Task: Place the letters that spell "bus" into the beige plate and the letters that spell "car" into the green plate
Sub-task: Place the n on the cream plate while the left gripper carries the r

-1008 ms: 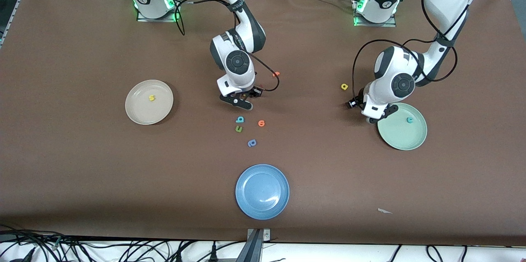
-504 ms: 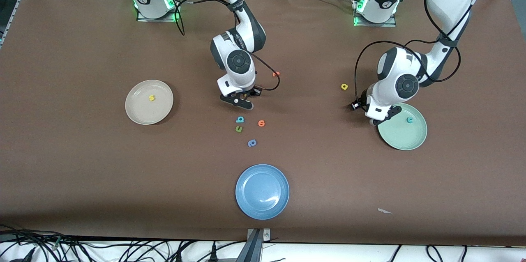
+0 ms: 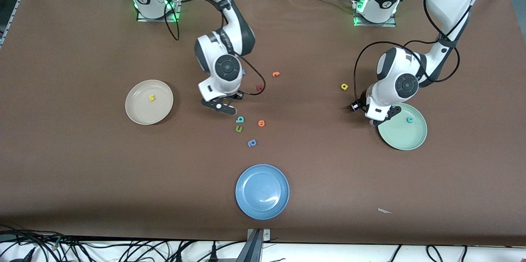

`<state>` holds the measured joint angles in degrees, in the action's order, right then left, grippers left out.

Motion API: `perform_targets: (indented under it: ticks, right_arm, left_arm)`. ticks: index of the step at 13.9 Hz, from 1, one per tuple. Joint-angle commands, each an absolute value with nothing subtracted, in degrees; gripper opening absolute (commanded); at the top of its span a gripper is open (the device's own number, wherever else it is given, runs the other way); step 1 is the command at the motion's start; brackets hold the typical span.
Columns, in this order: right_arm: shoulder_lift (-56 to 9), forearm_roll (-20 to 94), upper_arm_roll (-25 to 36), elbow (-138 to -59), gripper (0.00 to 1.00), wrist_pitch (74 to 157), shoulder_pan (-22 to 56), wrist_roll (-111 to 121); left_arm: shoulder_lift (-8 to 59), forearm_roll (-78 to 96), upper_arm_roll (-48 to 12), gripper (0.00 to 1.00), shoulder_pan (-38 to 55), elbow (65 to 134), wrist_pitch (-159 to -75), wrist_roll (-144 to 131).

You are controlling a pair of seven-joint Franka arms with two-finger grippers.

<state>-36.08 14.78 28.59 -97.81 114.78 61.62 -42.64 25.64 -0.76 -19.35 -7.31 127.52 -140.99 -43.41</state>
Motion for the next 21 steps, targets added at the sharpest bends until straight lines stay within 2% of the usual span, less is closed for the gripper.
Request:
perform_targets:
  ticks: [1,4,8,9,10,11,12,16,19,21]
  right_arm:
    - [-34.72,14.06,34.69,-99.05,0.0,108.74,62.05,-32.12]
    - [-32.53,14.24,41.64,-103.87,0.0,107.49,62.05,-18.5]
    - [-31.9,14.59,47.36,-111.08,0.0,109.77,61.44,-5.57]
    - [-31.99,15.02,47.81,-111.79,0.07,110.12,60.65,-4.15]
    - [-32.08,15.2,47.81,-111.71,0.46,110.04,59.95,-3.96]
    - [-32.25,15.21,47.73,-111.45,0.92,109.95,59.94,-3.96]
    - [-32.34,15.29,47.64,-111.36,1.0,109.69,60.03,-4.3]
    - [-32.25,17.3,47.03,-107.77,1.0,107.5,60.73,-6.58]
    - [-33.83,24.41,43.34,-100.22,0.99,106.52,61.0,-15.18]
    - [-37.95,28.1,42.8,-93.81,0.95,106.52,60.91,-19.93]
  left_arm:
    - [26.63,-1.67,-19.16,0.4,-7.21,127.09,-141.68,-44.74]
    - [26.54,-1.67,-19.16,0.33,-7.21,127.09,-141.68,-44.74]
    - [26.54,-1.67,-19.16,0.22,-7.21,127.09,-141.68,-44.74]
    - [26.54,-1.67,-19.16,0.21,-7.21,127.09,-141.68,-44.74]
    - [26.54,-1.76,-19.16,0.19,-7.21,127.09,-141.68,-44.74]
    - [26.46,-1.76,-19.16,0.16,-7.21,127.0,-141.68,-44.74]
    - [26.19,-1.76,-19.16,0.16,-7.21,127.0,-141.51,-44.65]
    - [24.18,-1.67,-19.34,0.16,-7.56,123.06,-136.78,-44.74]
    - [23.64,-1.67,-19.34,0.16,-9.13,116.31,-126.16,-43.78]
    - [23.64,-1.67,-19.34,0.16,-12.02,111.47,-118.69,-39.4]
